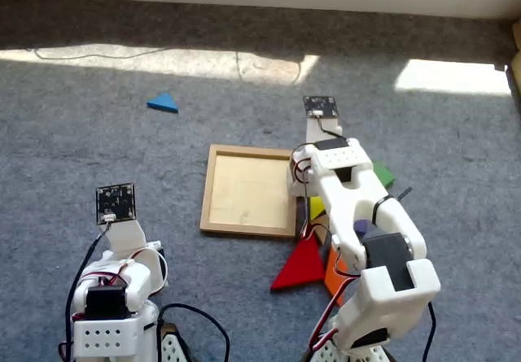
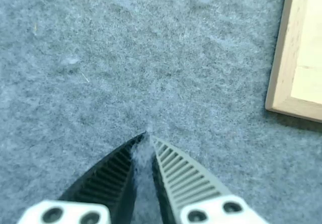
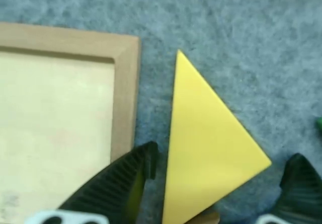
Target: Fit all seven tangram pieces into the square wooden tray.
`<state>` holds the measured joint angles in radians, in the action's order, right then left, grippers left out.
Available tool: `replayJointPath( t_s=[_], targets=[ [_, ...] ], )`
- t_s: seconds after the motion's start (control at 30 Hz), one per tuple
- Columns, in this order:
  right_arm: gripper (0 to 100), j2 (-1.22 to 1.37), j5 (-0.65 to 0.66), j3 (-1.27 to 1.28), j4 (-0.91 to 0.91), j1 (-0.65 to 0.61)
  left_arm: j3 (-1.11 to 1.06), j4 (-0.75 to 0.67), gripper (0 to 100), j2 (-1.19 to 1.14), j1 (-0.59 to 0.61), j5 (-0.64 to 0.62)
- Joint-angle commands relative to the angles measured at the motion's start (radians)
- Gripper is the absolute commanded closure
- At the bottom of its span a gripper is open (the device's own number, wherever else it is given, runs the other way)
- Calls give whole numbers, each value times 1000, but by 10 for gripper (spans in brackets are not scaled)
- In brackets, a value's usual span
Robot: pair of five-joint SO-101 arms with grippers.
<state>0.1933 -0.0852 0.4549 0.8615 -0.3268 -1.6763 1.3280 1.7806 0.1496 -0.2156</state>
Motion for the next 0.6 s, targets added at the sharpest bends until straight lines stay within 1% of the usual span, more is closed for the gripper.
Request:
replayJointPath(
  t_s=[0.0, 0.1, 0.2, 0.3, 0.43, 0.57],
  targets=[
    [661, 15, 31, -31, -12, -8, -19, 5, 995, 16, -15, 8],
    [744, 15, 40, -31, -12, -8, -19, 5, 995, 16, -15, 8],
    [796, 15, 106, -30, -12, -8, -19, 5, 995, 16, -15, 8],
    [817, 8, 121, -30, -10, -7, -19, 5, 995, 16, -15, 8],
    [820, 4, 121, -36, -5, 27, -19, 5, 995, 16, -15, 8],
    [821, -67, 121, -36, 54, 44, -19, 5, 995, 16, -15, 8]
  ],
)
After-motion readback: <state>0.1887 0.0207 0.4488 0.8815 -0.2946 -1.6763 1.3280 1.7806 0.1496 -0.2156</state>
